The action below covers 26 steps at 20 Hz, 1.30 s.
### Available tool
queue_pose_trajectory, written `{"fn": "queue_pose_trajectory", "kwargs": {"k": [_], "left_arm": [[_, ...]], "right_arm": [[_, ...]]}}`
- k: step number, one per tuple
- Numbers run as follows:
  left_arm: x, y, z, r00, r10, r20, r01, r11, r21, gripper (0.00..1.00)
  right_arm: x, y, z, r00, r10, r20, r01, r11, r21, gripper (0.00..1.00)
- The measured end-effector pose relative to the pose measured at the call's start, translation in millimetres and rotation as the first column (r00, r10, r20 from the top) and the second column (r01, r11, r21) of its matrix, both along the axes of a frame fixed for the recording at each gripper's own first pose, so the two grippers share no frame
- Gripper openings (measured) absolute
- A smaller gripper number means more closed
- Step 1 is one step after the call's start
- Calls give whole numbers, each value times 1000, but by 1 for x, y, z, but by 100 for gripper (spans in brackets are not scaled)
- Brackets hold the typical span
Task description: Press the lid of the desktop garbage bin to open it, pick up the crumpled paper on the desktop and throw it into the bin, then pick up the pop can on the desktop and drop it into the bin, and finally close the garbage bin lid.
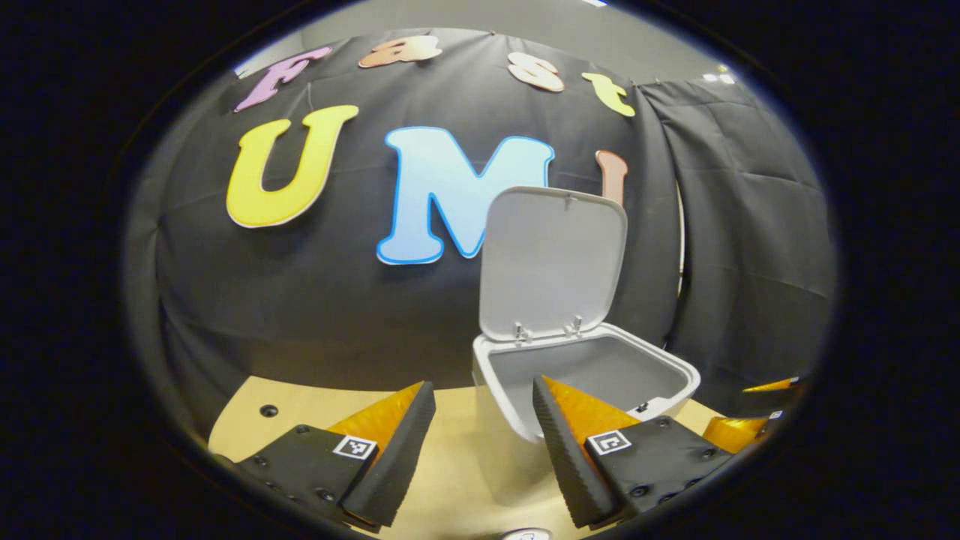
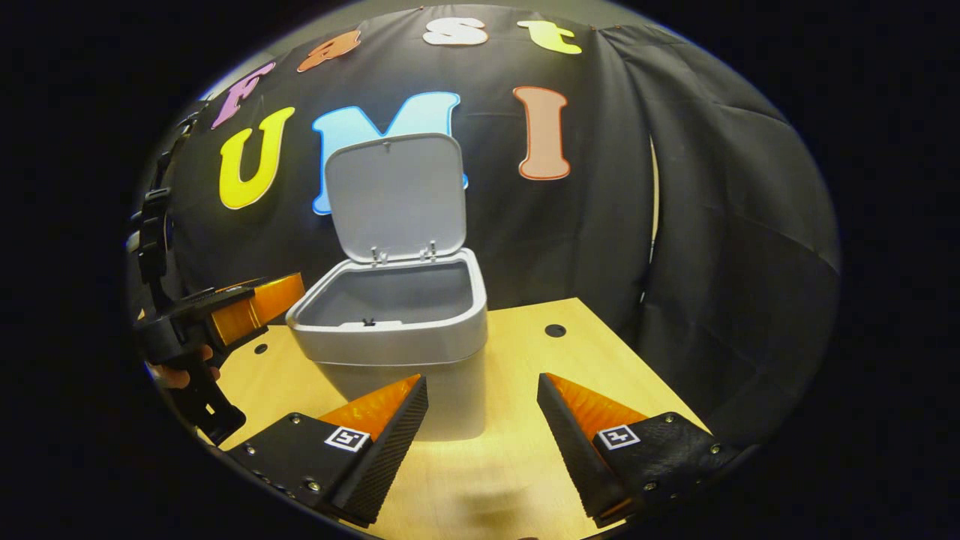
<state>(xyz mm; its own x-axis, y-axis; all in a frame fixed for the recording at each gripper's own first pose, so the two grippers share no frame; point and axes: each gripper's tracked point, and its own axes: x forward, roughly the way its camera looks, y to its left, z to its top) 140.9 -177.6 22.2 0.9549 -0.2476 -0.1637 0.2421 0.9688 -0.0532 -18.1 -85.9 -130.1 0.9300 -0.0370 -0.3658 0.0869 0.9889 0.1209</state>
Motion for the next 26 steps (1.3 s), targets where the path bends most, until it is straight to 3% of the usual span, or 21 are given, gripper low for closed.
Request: {"fn": "queue_pose_trajectory", "kwargs": {"k": [6, 14, 26], "left_arm": [[-9, 42, 2, 997, 76, -3, -76, 997, 5, 89], [-21, 88, 0, 987, 159, -10, -159, 987, 2, 87], [-38, 149, -1, 967, 255, -10, -254, 967, 22, 87]], "right_arm": [[2, 49, -8, 991, 133, -20, -133, 991, 2, 95], [-2, 109, -32, 947, 311, -86, -313, 950, -9, 95], [-2, 165, -71, 877, 442, -188, -447, 894, 21, 95]]}}
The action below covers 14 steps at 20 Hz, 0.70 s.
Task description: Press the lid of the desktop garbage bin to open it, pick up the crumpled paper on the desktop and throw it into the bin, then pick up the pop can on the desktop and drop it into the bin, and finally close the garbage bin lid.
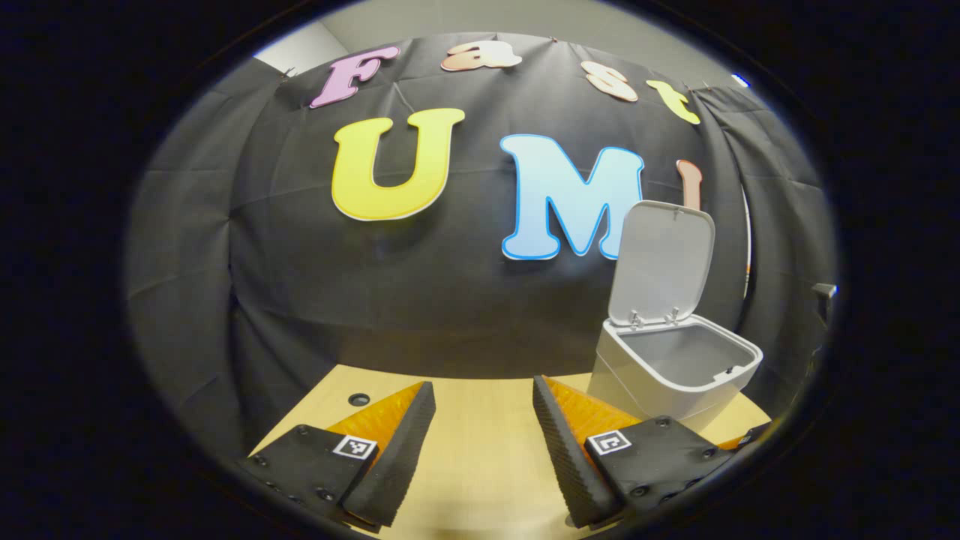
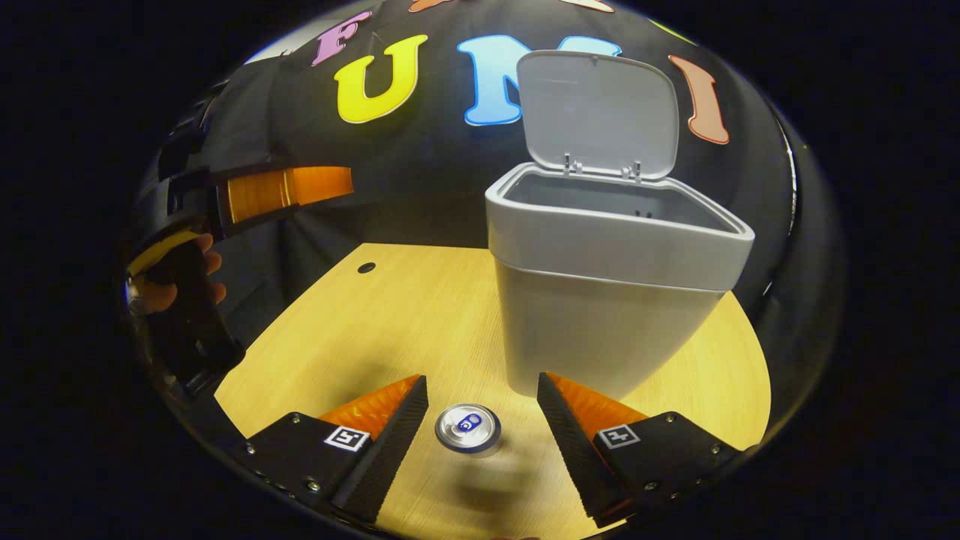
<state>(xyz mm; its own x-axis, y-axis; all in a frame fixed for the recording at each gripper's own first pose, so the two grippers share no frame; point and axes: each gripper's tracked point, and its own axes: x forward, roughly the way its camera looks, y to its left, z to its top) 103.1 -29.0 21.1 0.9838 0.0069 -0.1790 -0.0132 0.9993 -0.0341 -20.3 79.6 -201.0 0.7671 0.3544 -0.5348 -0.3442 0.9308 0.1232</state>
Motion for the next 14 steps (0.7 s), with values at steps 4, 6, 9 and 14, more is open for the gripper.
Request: {"fn": "queue_pose_trajectory", "kwargs": {"k": [4, 6, 9, 14], "left_arm": [[-5, 15, 1, 1000, 17, -3, -17, 1000, 8, 87], [-6, 22, -1, 1000, 25, -4, -25, 1000, 11, 87], [-9, 33, -1, 999, 38, -6, -38, 999, 17, 87], [-11, 51, -2, 998, 65, -7, -64, 998, 12, 85]], "right_arm": [[-1, 11, -12, 999, 26, -20, -26, 1000, -15, 95], [-1, 15, -16, 999, 31, -26, -32, 999, -20, 95], [0, 20, -25, 999, 35, -40, -36, 999, -33, 95], [1, 26, -37, 997, 37, -64, -41, 998, -56, 95]]}}
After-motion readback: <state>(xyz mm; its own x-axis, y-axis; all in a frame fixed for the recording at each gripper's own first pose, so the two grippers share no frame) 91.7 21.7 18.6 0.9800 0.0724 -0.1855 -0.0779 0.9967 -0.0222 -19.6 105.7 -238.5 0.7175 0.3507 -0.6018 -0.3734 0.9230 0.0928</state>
